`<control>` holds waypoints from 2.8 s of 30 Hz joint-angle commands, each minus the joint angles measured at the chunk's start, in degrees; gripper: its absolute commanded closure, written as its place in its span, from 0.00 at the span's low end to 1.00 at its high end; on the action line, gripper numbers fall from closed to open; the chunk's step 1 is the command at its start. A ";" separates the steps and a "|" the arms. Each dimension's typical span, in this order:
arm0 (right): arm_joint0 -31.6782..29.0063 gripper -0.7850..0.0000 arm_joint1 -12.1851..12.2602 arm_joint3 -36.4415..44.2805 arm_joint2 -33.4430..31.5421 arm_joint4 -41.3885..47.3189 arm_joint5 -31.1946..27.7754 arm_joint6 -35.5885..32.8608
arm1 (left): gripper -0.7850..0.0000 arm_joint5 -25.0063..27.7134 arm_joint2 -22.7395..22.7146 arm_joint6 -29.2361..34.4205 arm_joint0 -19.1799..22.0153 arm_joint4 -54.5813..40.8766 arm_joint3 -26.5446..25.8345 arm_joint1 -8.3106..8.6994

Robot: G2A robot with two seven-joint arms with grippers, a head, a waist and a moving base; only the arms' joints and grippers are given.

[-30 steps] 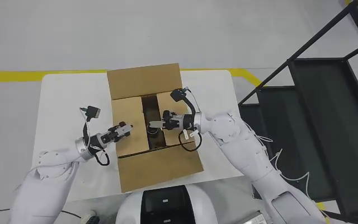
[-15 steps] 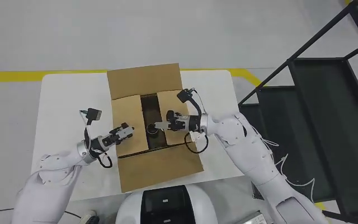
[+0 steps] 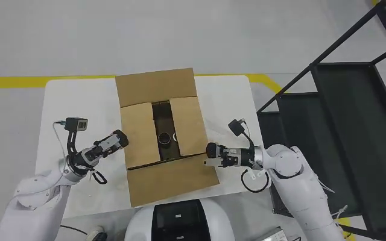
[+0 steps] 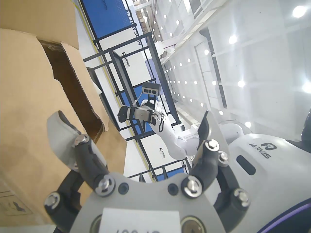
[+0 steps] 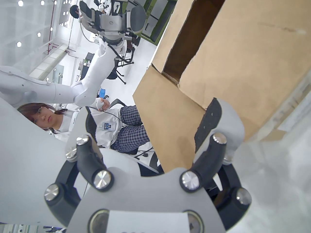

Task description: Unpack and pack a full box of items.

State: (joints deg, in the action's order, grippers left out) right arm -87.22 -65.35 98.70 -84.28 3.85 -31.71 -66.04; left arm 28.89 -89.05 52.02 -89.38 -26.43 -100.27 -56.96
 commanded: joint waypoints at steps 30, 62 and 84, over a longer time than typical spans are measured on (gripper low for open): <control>-0.34 0.00 1.96 -1.55 6.27 0.13 -5.09 -0.11 | 0.00 -0.14 -2.16 -1.81 -1.51 0.64 -1.73 0.02; 19.09 0.00 0.63 -7.94 19.77 -4.75 9.61 8.99 | 0.00 -4.49 0.31 1.88 15.76 5.03 12.57 0.17; 19.91 0.00 0.48 -8.46 20.72 -4.34 9.77 9.09 | 0.00 -7.62 2.24 -1.31 21.50 10.72 18.20 0.10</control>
State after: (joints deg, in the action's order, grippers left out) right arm -67.31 -64.88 90.24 -63.56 -0.49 -21.94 -56.95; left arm 21.70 -87.18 53.33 -68.91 -17.84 -82.93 -56.80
